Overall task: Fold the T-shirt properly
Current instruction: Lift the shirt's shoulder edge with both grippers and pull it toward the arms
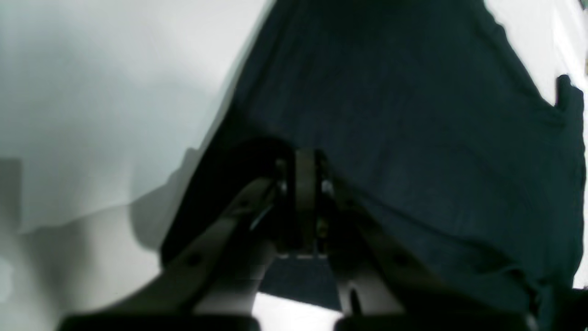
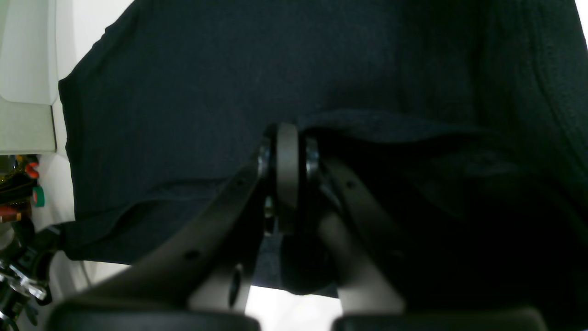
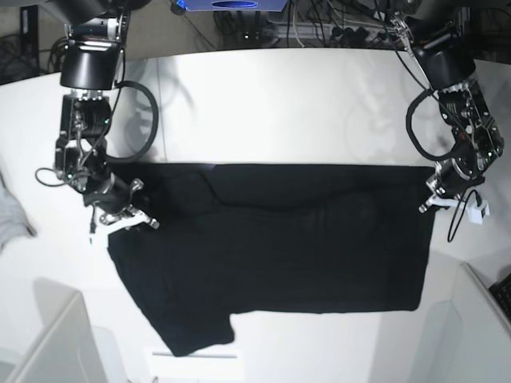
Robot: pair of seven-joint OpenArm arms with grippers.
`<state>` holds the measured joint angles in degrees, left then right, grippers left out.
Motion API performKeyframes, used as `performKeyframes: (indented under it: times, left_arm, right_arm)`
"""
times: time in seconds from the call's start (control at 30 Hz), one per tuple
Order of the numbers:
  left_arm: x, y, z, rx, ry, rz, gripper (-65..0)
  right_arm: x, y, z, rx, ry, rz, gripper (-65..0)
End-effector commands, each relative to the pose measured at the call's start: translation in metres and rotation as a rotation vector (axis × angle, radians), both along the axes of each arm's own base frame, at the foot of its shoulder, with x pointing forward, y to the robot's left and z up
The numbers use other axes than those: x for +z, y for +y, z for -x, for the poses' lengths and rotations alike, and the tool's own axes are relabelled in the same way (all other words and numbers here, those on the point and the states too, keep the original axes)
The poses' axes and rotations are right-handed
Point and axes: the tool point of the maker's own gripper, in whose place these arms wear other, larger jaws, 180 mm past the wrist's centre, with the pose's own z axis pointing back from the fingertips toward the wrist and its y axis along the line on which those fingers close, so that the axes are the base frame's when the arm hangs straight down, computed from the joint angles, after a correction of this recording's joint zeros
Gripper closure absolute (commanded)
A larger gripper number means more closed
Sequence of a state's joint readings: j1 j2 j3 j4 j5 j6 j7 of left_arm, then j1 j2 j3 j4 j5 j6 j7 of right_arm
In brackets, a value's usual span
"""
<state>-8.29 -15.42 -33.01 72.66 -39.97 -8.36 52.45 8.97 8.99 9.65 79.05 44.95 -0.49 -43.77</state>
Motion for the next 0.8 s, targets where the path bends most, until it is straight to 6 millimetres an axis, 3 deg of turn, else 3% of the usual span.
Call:
performKeyframes:
  times: [0.0,0.1,0.17,0.23,0.27,0.4,0.5,0.63,0.77]
  left_arm:
    - [0.016,0.008,-0.011,0.006,-0.048,-0.015,0.0]
    - [0.017,0.008,-0.013,0.007,-0.052,-0.013,0.0]
    - [0.019,0.008,-0.014,0.009,-0.058,-0.014,0.0]
    - [0.026,0.009,-0.021,0.01,-0.076,-0.014,-13.8]
    - [0.028,0.009,-0.024,0.013,-0.084,-0.012,-21.4]
    - [0.044,0.014,-0.041,0.033,-0.147,-0.019,-46.7]
    - [0.064,0.021,-0.049,0.061,-0.23,-0.056,-57.4]
    - [0.09,0.022,-0.043,0.057,-0.306,-0.121,-58.7]
    - [0.082,0.038,-0.001,0.108,-0.289,-0.136,-58.7]
  right_arm:
    - [0.017,-0.006,-0.013,-0.011,-0.053,0.002,0.0]
    - [0.017,-0.012,-0.012,-0.015,-0.052,0.013,0.0]
    - [0.018,-0.013,-0.013,-0.019,-0.055,0.014,-17.6]
    - [0.023,-0.024,-0.016,-0.058,-0.084,0.015,-32.1]
    - [0.023,-0.035,-0.016,-0.104,-0.102,0.014,-36.0]
    - [0.034,-0.075,-0.01,-0.258,-0.21,0.047,-36.8]
    - [0.046,-0.096,0.01,-0.327,-0.286,0.094,-36.6]
    - [0.052,-0.112,0.042,-0.403,-0.316,0.14,-36.6]
    - [0.04,-0.123,0.087,-0.566,-0.229,0.127,-36.9]
